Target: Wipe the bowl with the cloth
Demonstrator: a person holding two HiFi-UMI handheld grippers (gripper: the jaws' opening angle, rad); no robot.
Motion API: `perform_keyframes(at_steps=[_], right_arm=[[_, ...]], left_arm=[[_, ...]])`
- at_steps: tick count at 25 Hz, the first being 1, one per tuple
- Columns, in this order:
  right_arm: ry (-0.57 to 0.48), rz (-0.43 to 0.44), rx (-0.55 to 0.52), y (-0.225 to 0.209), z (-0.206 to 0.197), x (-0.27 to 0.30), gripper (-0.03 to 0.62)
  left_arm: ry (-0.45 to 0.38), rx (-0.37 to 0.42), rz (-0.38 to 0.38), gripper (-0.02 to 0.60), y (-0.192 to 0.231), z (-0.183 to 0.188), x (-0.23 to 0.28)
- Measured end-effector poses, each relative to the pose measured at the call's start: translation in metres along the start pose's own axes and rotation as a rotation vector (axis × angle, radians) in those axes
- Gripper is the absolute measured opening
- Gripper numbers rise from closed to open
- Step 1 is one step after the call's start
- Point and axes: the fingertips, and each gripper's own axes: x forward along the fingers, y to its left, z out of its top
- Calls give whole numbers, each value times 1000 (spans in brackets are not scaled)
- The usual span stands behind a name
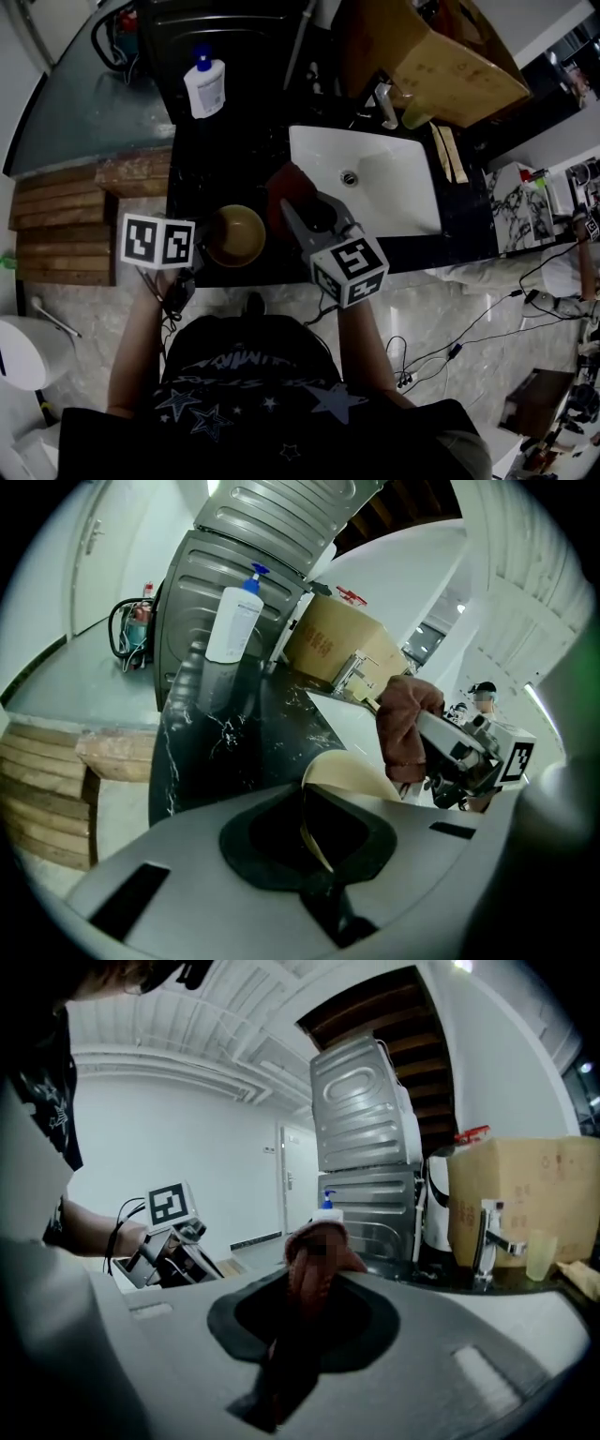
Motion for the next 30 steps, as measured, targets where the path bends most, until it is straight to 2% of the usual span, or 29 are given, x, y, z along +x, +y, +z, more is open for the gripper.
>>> perform_keyframes(at_steps=[5,10,15,19,23,26,30], right_arm=[[102,72,-112,40,15,6,67],[233,150,-130,81,16,20,67],[522,187,-38,98,-30,49,69],[665,182,-41,97,-60,67,67],[698,182,-45,102,-67,78,68],[674,196,-78,106,-67,84,69],[654,190,-46,104,-68,87,69]], left_arm=[[-6,30,2,21,7,13,-3],[-6,40,-11,21,13,19,-4],[-11,88,-17,21,11,23,-5],[-13,125,-8,23,12,24,-5],[-13,140,-15,23,12,22,-8],[-12,143,-20,23,13,21,-11],[-19,153,-19,23,12,20,-15]])
